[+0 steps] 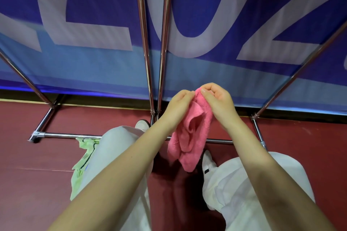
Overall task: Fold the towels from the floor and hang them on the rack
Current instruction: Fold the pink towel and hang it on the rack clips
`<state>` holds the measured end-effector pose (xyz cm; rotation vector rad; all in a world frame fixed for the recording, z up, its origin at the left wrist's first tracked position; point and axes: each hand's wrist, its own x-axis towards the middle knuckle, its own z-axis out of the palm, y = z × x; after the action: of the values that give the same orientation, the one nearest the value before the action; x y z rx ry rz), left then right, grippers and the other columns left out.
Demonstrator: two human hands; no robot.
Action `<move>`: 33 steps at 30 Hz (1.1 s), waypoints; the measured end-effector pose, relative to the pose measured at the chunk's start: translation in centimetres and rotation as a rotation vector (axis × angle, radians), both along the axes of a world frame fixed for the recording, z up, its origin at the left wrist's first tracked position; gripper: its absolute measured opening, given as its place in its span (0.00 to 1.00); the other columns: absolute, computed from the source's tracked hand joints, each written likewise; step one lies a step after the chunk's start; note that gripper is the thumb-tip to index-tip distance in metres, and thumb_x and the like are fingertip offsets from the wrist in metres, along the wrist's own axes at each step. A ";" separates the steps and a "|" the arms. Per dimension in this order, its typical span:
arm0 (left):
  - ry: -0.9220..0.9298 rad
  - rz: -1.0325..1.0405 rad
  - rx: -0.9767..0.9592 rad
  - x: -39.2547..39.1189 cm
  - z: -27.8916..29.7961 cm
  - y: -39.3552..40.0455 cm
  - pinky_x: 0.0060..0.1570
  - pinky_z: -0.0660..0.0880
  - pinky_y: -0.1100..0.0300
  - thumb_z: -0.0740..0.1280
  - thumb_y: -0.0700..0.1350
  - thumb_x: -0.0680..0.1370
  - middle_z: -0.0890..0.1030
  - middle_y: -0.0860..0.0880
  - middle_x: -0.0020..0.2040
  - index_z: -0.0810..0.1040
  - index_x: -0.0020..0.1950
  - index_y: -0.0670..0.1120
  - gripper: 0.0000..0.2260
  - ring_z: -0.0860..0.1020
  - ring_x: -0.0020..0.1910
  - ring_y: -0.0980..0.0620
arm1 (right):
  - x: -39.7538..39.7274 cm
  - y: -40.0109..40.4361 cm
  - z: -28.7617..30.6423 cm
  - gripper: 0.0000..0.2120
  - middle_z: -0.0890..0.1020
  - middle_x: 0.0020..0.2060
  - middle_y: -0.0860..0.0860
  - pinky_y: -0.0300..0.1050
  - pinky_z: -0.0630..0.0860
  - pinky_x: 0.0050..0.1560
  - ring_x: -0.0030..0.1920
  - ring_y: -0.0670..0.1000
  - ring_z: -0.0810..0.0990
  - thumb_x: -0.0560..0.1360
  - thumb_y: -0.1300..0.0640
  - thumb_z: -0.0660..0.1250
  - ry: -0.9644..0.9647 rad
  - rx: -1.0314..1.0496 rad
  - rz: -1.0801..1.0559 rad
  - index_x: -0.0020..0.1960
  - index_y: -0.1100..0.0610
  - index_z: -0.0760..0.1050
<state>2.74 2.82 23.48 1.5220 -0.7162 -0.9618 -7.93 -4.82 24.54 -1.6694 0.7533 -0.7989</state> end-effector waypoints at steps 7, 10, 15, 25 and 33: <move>-0.172 0.018 -0.149 0.7 0.6 0.5 0.44 0.70 0.69 0.67 0.41 0.79 0.79 0.57 0.37 0.79 0.41 0.49 0.08 0.75 0.37 0.63 | -0.2 -0.7 -0.1 0.09 0.79 0.36 0.44 0.34 0.71 0.45 0.37 0.37 0.76 0.78 0.65 0.63 0.066 -0.081 -0.066 0.42 0.53 0.75; -0.286 0.135 -0.191 1.4 0.8 0.6 0.43 0.69 0.70 0.66 0.39 0.78 0.78 0.57 0.36 0.76 0.38 0.51 0.11 0.74 0.36 0.66 | -0.3 -0.4 -0.5 0.08 0.76 0.32 0.43 0.33 0.69 0.40 0.33 0.38 0.72 0.77 0.62 0.65 0.151 -0.134 0.010 0.41 0.51 0.75; -0.269 0.322 -0.202 2.6 1.0 1.1 0.44 0.70 0.68 0.64 0.40 0.79 0.76 0.56 0.37 0.74 0.39 0.50 0.10 0.72 0.36 0.63 | -0.2 0.5 -0.9 0.09 0.75 0.32 0.44 0.32 0.67 0.37 0.32 0.37 0.69 0.77 0.61 0.66 0.193 -0.137 0.114 0.40 0.51 0.75; -0.322 0.388 -0.177 4.8 1.2 2.1 0.42 0.68 0.73 0.64 0.41 0.79 0.75 0.57 0.37 0.75 0.42 0.46 0.06 0.71 0.34 0.68 | -1.4 0.9 -1.3 0.06 0.76 0.30 0.46 0.32 0.68 0.31 0.30 0.41 0.72 0.77 0.63 0.66 -0.060 0.284 0.079 0.41 0.58 0.75; -0.336 0.473 -0.197 5.6 1.2 2.7 0.41 0.68 0.73 0.64 0.41 0.79 0.75 0.58 0.37 0.73 0.39 0.50 0.09 0.70 0.33 0.68 | -0.6 0.7 -1.8 0.05 0.76 0.33 0.43 0.29 0.68 0.35 0.31 0.37 0.71 0.77 0.62 0.66 0.172 -0.082 0.069 0.43 0.55 0.76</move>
<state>8.34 5.57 24.71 1.5940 -0.6205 -0.2764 -8.53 -4.15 22.78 -1.8451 0.7855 -0.6519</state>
